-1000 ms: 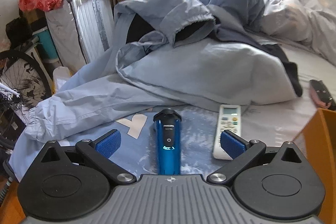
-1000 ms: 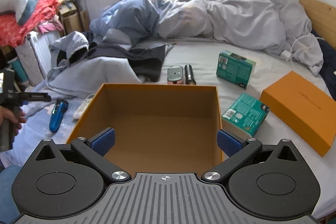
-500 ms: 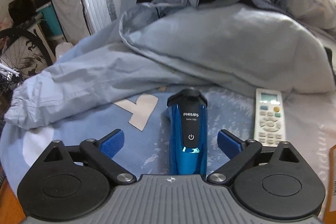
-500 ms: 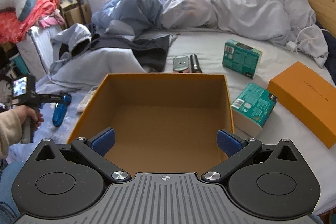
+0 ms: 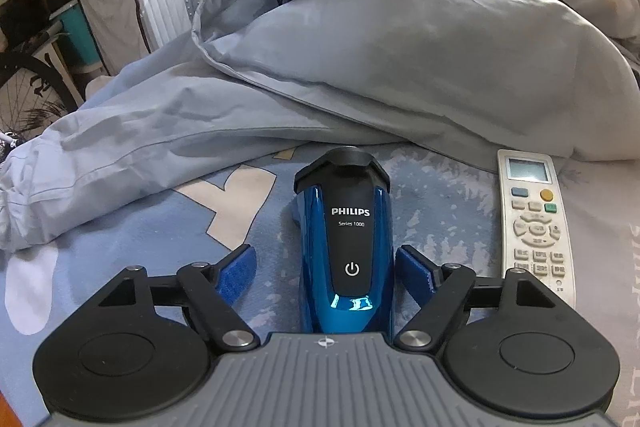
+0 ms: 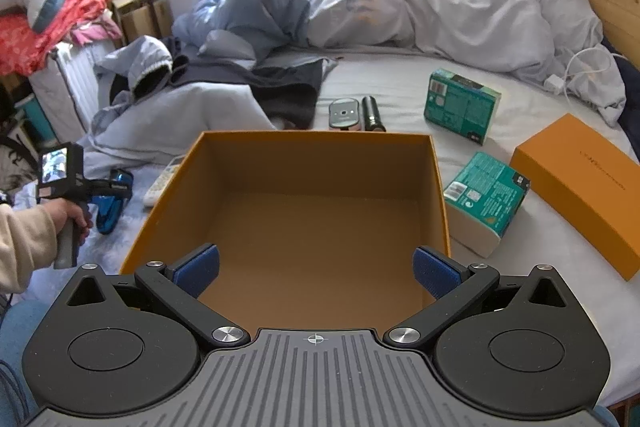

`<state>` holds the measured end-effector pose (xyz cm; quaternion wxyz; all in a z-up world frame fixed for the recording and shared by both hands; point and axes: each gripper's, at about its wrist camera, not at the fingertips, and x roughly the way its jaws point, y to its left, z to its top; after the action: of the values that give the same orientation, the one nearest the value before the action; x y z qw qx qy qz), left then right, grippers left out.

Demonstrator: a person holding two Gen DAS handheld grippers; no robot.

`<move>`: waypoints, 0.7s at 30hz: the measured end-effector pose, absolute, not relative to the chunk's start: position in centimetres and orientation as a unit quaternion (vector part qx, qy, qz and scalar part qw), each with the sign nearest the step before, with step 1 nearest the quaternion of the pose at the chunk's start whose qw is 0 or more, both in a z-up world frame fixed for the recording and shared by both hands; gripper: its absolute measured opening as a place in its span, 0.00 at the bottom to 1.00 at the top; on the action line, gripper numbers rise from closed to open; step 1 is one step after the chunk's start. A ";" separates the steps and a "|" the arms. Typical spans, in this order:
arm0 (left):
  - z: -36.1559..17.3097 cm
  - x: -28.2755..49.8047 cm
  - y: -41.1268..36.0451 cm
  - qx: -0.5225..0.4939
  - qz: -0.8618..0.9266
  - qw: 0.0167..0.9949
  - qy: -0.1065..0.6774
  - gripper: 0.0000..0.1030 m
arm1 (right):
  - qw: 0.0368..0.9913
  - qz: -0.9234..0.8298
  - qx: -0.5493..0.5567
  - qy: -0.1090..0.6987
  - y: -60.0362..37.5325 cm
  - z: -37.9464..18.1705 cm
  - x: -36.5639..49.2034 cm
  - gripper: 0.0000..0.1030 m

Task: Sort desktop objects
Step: 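Close the left gripper on the blue shaver, then lift the shaver with the left gripper and carry it over the orange box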

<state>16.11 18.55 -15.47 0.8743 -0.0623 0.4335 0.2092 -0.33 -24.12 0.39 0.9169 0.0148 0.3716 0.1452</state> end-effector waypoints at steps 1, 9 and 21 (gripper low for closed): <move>-15.5 16.1 18.6 -0.065 0.210 0.874 0.432 0.79 | 0.917 0.145 0.015 0.372 -24.1 0.4 -0.3 1.00; -15.4 16.6 18.8 -0.053 0.209 0.875 0.434 0.57 | 0.917 0.146 0.013 0.372 -24.0 0.4 -0.3 1.00; -15.3 15.9 18.6 -0.052 0.170 0.880 0.440 0.45 | 0.917 0.146 0.014 0.370 -24.1 0.6 -0.3 1.00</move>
<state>15.93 18.57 -15.31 0.8803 -0.0519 0.4400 0.1696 -0.33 -24.05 0.63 0.9172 0.0137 0.3703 0.1462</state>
